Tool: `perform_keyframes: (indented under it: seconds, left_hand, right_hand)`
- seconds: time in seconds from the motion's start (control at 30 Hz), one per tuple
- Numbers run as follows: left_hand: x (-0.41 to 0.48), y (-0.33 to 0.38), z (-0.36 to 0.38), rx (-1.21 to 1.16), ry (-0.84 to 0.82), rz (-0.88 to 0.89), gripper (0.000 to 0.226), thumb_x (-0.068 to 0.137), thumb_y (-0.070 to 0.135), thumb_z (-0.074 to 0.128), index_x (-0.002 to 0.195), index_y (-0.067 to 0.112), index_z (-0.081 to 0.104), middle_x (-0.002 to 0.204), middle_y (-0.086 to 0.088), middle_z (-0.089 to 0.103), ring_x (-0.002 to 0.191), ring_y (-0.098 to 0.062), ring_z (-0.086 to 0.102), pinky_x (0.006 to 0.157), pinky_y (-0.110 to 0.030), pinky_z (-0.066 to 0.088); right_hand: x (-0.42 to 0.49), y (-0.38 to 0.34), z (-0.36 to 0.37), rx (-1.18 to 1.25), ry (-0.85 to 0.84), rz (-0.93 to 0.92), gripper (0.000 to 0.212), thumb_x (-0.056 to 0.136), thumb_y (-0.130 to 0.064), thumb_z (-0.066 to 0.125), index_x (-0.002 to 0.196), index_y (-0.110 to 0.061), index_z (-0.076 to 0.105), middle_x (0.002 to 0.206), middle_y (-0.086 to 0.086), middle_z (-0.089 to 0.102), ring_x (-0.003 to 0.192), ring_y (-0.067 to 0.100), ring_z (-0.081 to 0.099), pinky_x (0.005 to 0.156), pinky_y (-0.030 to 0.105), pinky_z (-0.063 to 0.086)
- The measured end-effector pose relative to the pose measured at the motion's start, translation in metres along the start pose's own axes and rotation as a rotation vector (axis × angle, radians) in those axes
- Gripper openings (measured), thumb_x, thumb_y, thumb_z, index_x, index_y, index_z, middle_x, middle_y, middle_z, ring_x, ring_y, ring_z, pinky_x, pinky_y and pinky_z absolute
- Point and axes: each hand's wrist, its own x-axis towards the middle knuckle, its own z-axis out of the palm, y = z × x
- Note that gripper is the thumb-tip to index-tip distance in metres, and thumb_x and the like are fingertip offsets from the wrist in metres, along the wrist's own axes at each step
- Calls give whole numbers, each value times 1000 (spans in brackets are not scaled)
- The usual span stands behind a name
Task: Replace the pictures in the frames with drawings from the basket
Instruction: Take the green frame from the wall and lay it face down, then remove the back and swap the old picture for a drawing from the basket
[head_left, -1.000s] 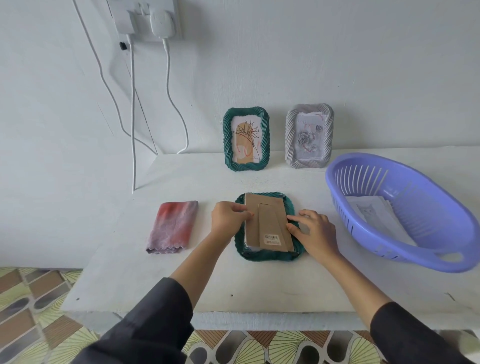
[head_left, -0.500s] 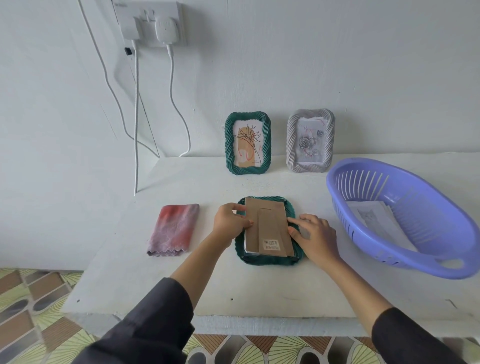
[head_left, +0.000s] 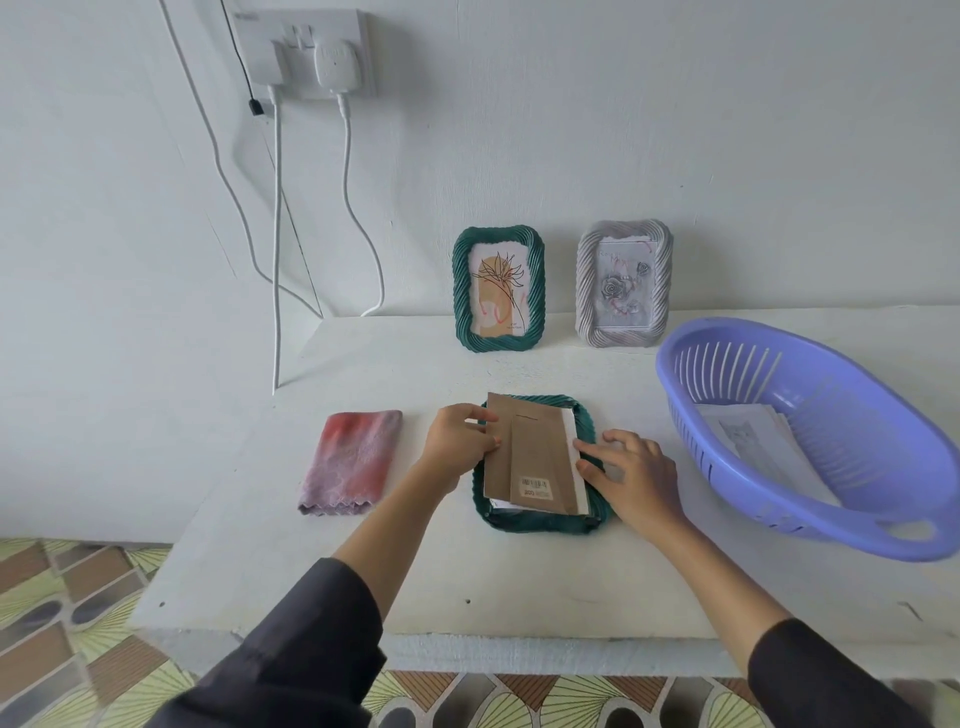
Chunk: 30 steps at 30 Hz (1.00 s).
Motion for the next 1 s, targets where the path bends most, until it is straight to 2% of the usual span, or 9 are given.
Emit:
perform_keyframes:
  seconds: [0.07, 0.17, 0.37, 0.43, 0.57, 0.63, 0.73, 0.87, 1.0]
  left_hand:
    - [4, 5, -10, -3, -3, 1, 29, 83, -15, 53, 107, -3, 62, 83, -13, 58, 68, -16, 54, 58, -19, 51]
    - [10, 11, -36, -38, 19, -13, 35, 84, -17, 47, 116, -8, 59, 96, -15, 57, 68, -12, 53, 51, -11, 51]
    - [10, -6, -88, -117, 145, -66, 37, 86, -15, 48, 120, -4, 58, 90, -12, 60, 75, -21, 56, 73, -22, 47]
    - [13, -11, -93, -87, 168, -92, 38, 86, -15, 48, 120, -4, 58, 95, -13, 60, 79, -21, 56, 76, -23, 47]
    - [11, -15, -87, 27, 166, -86, 35, 86, -12, 48, 117, -3, 61, 78, -6, 58, 67, -14, 52, 62, -20, 45]
    - [8, -16, -83, 121, 198, -55, 32, 86, -8, 51, 115, 2, 63, 87, -10, 63, 72, -19, 56, 65, -22, 45]
    - [5, -16, -79, 299, 282, -4, 29, 84, -2, 56, 111, 5, 65, 109, -14, 65, 93, -26, 60, 76, -24, 43]
    - [1, -16, -74, 463, 335, 11, 25, 84, -1, 54, 105, 6, 64, 98, -9, 62, 85, -21, 52, 70, -25, 41]
    - [-3, -16, -69, 563, 334, 27, 17, 81, -2, 49, 76, 11, 59, 70, -3, 54, 70, -25, 49, 59, -28, 40]
  right_hand:
    - [0, 0, 0, 20, 3, 1, 30, 87, -41, 57, 117, -40, 61, 131, -4, 51, 120, 19, 43, 103, 34, 32]
    - [-1, 0, 0, 22, 4, -5, 30, 87, -41, 57, 117, -40, 61, 131, -4, 51, 120, 19, 44, 103, 35, 33]
    - [-3, -3, 3, -6, -6, -13, 29, 88, -40, 56, 116, -41, 61, 131, -3, 51, 121, 20, 43, 105, 36, 32]
    - [-1, -1, 1, 1, -7, -8, 29, 88, -40, 56, 117, -41, 61, 131, -3, 51, 121, 20, 43, 105, 37, 32]
    - [1, 1, -1, -3, -2, -2, 29, 88, -40, 56, 117, -40, 61, 131, -2, 51, 121, 21, 43, 105, 37, 32]
    - [0, 0, 0, -3, -6, -3, 29, 88, -40, 56, 117, -40, 60, 131, -3, 51, 121, 20, 43, 105, 37, 32]
    - [0, 0, 0, 5, -5, -5, 29, 88, -39, 56, 117, -41, 60, 131, -3, 51, 121, 20, 42, 105, 38, 32]
    - [-1, -1, 0, 13, 3, -8, 29, 88, -39, 56, 116, -40, 61, 130, -3, 52, 121, 20, 43, 106, 38, 31]
    - [-1, -1, 0, 8, 1, -10, 29, 88, -38, 56, 117, -40, 61, 130, -2, 52, 121, 20, 43, 105, 38, 32]
